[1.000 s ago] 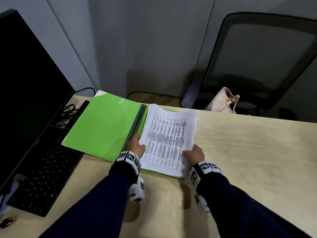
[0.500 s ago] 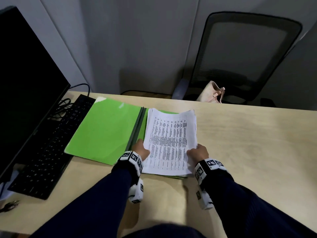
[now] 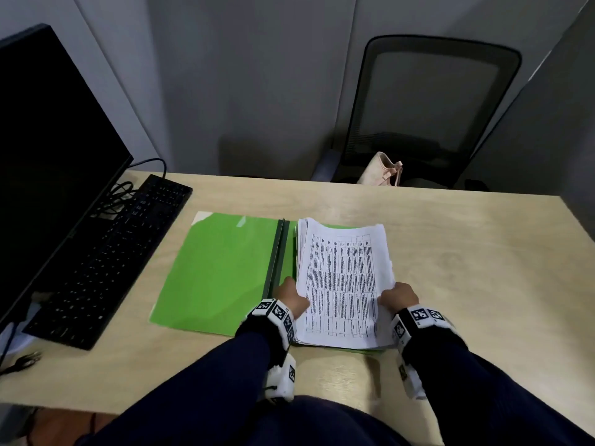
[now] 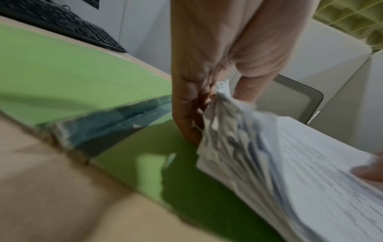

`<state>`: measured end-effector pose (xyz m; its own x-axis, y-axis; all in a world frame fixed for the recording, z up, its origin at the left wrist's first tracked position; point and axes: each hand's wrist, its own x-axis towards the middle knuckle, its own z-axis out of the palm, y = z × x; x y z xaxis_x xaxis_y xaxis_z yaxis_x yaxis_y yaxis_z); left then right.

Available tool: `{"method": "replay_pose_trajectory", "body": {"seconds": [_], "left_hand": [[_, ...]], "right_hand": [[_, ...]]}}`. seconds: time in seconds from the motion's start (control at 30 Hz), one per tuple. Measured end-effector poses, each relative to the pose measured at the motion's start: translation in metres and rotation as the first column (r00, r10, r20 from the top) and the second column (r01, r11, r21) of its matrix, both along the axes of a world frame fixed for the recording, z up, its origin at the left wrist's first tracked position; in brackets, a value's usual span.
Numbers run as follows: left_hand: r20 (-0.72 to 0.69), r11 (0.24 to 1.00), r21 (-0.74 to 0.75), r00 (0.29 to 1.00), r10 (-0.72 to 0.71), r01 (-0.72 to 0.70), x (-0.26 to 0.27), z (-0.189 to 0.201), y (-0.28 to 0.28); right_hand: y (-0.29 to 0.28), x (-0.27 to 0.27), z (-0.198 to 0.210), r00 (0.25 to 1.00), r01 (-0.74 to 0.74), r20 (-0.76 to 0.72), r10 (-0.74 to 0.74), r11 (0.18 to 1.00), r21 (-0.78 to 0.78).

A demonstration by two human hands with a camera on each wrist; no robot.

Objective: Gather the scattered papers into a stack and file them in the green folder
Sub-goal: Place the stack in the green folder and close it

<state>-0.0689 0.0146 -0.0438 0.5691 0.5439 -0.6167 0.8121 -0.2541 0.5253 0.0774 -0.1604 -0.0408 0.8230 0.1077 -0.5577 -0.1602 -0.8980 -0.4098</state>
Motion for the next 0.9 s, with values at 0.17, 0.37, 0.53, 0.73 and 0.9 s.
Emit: {"method": "replay_pose_trajectory", "body": {"seconds": [0.17, 0.37, 0.53, 0.73, 0.9], "left_hand": [[-0.014, 0.995, 0.095, 0.999, 0.037, -0.035, -0.001, 0.011, 0.013], [-0.121, 0.968, 0.249, 0.992, 0.037, -0.006, -0.013, 0.015, 0.029], [-0.152, 0.951, 0.306, 0.988, 0.003, 0.044, -0.011, 0.015, 0.031], [-0.230, 0.956, 0.268, 0.972, -0.053, 0.115, 0.000, 0.017, 0.030], [-0.282, 0.962, 0.234, 0.957, -0.073, 0.143, 0.008, 0.020, 0.028]], "right_hand": [[0.014, -0.012, 0.002, 0.997, -0.054, 0.053, 0.053, 0.998, 0.034], [0.019, -0.026, -0.005, 0.998, -0.064, -0.004, 0.065, 0.995, 0.080], [0.027, -0.027, -0.001, 0.992, -0.115, 0.070, 0.109, 0.989, 0.090], [0.028, -0.026, -0.001, 0.998, -0.060, 0.022, 0.056, 0.974, 0.217], [0.031, -0.022, 0.001, 0.999, -0.043, 0.030, 0.037, 0.970, 0.241]]}}
